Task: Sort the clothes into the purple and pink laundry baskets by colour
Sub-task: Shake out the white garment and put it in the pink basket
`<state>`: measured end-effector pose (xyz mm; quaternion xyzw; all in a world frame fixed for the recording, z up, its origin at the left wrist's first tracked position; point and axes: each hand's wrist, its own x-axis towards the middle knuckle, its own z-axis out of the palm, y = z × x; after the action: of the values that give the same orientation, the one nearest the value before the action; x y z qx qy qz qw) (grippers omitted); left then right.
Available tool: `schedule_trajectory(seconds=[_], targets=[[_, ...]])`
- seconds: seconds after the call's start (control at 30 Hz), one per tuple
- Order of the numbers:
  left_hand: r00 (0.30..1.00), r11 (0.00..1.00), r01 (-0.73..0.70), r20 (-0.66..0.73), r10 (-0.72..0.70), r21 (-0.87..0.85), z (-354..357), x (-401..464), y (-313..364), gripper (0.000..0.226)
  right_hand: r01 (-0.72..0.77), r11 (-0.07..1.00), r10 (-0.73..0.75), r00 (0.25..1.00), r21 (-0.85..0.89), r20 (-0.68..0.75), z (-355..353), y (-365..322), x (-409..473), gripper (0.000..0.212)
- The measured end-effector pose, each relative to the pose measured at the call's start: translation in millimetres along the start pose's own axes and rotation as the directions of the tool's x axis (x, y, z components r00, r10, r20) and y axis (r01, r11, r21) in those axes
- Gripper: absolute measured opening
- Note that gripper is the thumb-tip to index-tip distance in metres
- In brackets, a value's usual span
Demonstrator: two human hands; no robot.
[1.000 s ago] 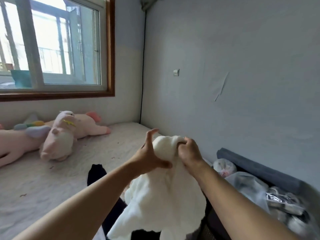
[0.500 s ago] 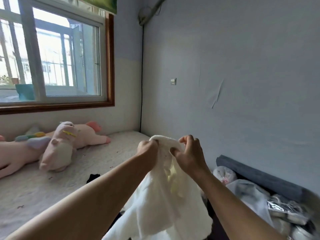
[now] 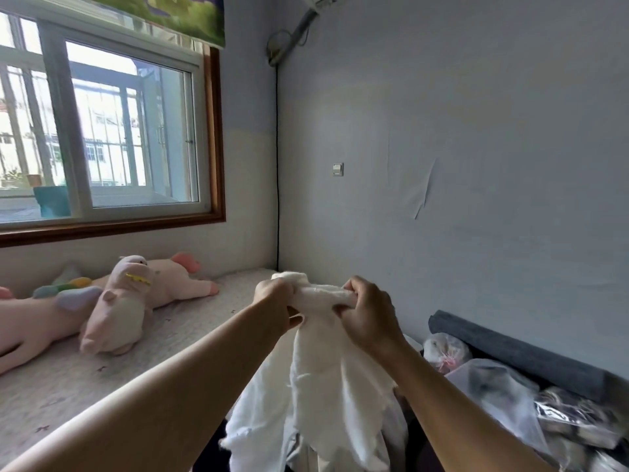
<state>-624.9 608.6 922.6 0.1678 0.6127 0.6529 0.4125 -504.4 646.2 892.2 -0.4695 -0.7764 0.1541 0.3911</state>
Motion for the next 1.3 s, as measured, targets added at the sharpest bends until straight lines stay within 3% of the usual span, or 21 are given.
schedule_trajectory(seconds=[0.1, 0.23, 0.3, 0.37, 0.43, 0.53, 0.6, 0.7, 0.8, 0.97, 1.0, 1.1, 1.17, 1.3], targets=[[0.998, 0.98, -0.063, 0.014, 0.062, 0.188, -3, 5, -4, 0.01, 0.031, 0.994, -0.041, 0.995, -0.107, -0.093, -9, -4, 10, 0.017], [0.984, 0.911, -0.167, 0.0, 0.18, 0.378, -2, 10, -1, 0.042, 0.154, 0.953, -0.187, 0.977, -0.263, -0.107, -25, -12, 26, 0.019], [0.952, 0.745, -0.261, 0.033, 0.306, 0.614, -2, 11, 2, 0.043, 0.214, 0.927, -0.248, 0.966, -0.307, -0.076, -31, -17, 31, 0.019], [0.906, 0.629, -0.377, 0.127, 0.404, 0.68, 1, 7, 5, 0.038, 0.258, 0.912, -0.292, 0.955, -0.318, -0.062, -35, -23, 34, 0.018], [0.846, 0.61, -0.53, 0.318, 0.428, 0.59, 6, 0, 9, 0.033, 0.291, 0.903, -0.325, 0.944, -0.317, -0.058, -37, -26, 35, 0.016], [0.796, 0.599, -0.595, 0.498, 0.345, 0.536, 17, -6, 13, 0.018, 0.285, 0.911, -0.313, 0.949, -0.298, -0.048, -43, -29, 36, 0.011], [0.802, 0.618, -0.589, 0.469, 0.369, 0.521, 21, 0, 14, 0.012, 0.242, 0.938, -0.266, 0.962, -0.249, -0.067, -48, -28, 38, 0.017], [0.849, 0.825, -0.49, 0.368, 0.379, 0.282, 19, 1, 19, 0.017, 0.112, 0.987, -0.116, 0.993, -0.119, -0.03, -56, -19, 38, 0.036], [0.927, 0.947, -0.309, 0.248, 0.28, 0.083, 13, -2, 28, 0.02, -0.087, 0.996, 0.085, 0.991, 0.016, 0.101, -58, -7, 39, 0.057], [0.952, 0.977, -0.211, 0.223, 0.207, -0.007, 9, -4, 38, 0.021, -0.215, 0.943, 0.136, 0.946, 0.254, 0.293, -47, -2, 36, 0.032], [0.946, 0.973, -0.231, 0.238, 0.22, 0.02, 7, -5, 38, 0.02, -0.214, 0.933, 0.14, 0.956, 0.291, 0.256, -45, -3, 37, 0.028], [0.911, 0.924, -0.363, 0.253, 0.325, 0.121, 2, 0, 40, 0.011, -0.165, 0.941, 0.185, 0.982, 0.296, -0.043, -44, -5, 47, 0.018], [0.883, 0.858, -0.459, 0.227, 0.412, 0.23, -5, 5, 42, 0.02, -0.112, 0.954, 0.165, 0.97, 0.277, -0.176, -48, -10, 52, 0.015], [0.858, 0.789, -0.511, 0.267, 0.439, 0.342, -15, 4, 48, 0.032, -0.04, 0.92, 0.131, 0.969, 0.39, -0.21, -54, -20, 57, 0.014]])
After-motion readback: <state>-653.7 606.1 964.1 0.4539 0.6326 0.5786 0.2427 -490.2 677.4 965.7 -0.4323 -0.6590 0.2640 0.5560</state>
